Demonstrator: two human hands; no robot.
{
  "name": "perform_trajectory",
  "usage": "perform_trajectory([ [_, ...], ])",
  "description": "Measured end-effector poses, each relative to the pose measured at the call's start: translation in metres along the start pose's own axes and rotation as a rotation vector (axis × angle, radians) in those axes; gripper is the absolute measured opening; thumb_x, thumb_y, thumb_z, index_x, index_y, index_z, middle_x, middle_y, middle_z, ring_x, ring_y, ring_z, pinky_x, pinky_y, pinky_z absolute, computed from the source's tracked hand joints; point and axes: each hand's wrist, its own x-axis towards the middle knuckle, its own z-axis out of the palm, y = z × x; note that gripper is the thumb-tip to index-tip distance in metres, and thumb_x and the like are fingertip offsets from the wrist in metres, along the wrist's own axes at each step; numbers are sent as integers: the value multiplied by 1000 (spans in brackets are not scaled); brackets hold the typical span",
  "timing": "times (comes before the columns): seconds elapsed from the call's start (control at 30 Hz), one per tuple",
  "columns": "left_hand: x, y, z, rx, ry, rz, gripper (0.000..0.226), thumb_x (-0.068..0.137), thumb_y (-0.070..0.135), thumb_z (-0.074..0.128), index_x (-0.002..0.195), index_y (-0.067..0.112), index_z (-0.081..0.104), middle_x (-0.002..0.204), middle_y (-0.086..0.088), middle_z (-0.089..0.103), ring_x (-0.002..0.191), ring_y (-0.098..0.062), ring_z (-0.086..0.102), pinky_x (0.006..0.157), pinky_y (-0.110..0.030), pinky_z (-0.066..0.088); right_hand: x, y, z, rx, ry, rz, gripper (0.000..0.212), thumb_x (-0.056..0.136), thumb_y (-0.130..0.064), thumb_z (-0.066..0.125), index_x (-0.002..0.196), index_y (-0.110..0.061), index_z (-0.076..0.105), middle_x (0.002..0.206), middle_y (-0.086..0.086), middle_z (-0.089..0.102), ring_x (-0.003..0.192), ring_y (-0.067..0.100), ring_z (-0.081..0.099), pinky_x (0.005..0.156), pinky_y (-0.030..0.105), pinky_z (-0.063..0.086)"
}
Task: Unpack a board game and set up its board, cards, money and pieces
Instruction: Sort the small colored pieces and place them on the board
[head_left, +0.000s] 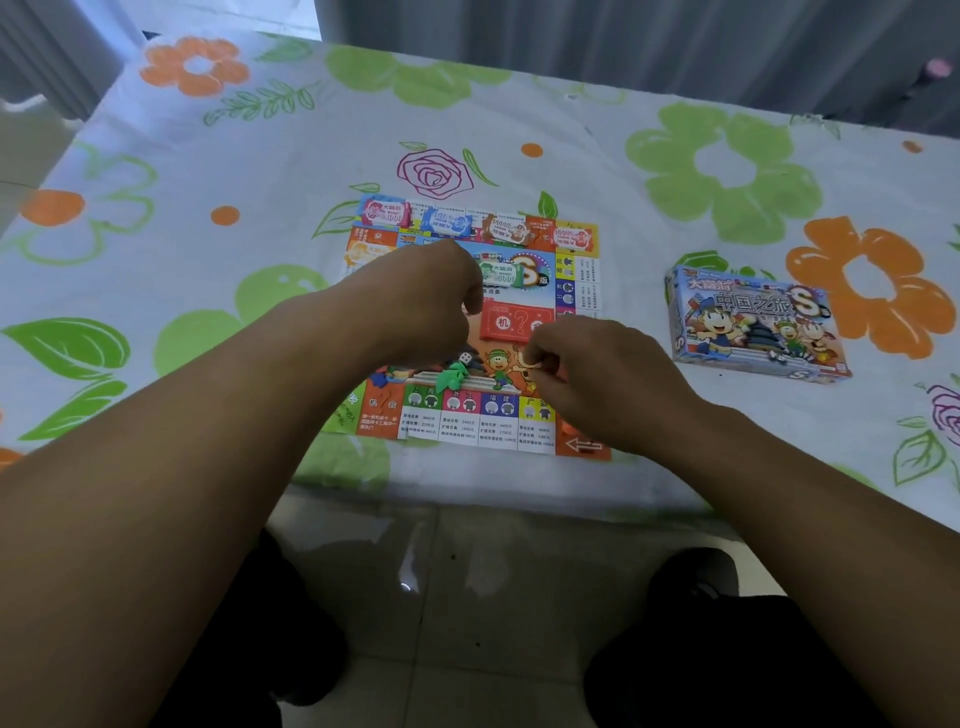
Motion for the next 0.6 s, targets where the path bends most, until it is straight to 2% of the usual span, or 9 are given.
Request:
perform_trajectory([
  [0.13, -2, -10, -3, 8, -1, -24, 34, 89, 0, 57, 118, 16, 65, 116, -3, 64, 95, -24, 62, 77, -36, 54, 21, -21, 14, 29, -48, -77, 30, 99, -23, 57, 129, -26, 58, 122, 3, 65, 100, 23, 64, 82, 40, 58],
  [0.27, -2, -17, -9, 4, 3, -54, 34, 87, -2, 57, 115, 15, 67, 106, -5, 69, 93, -24, 64, 80, -39, 56, 35, -36, 31, -72, -114, -153, 45, 101, -18, 54, 145, -28, 47, 130, 6, 53, 95, 24, 61, 76, 35, 57],
  [0.37, -2, -24, -14, -11, 21, -67, 34, 87, -1, 56, 113, 17, 67, 105, -5, 69, 94, -25, 65, 80, -39, 57, 41, -41, 37, -134, -145, -192, 47, 101, -19, 53, 146, -26, 43, 125, 8, 47, 87, 22, 57, 73, 37, 56],
  [0.6, -6, -29, -18, -28, 34, -60, 32, 87, -3, 56, 113, 11, 69, 103, -8, 71, 89, -27, 66, 74, -37, 57, 47, -44, 42, -187, -115, -225, 37, 99, -21, 56, 136, -21, 53, 114, 6, 46, 77, 20, 56, 66, 38, 57],
])
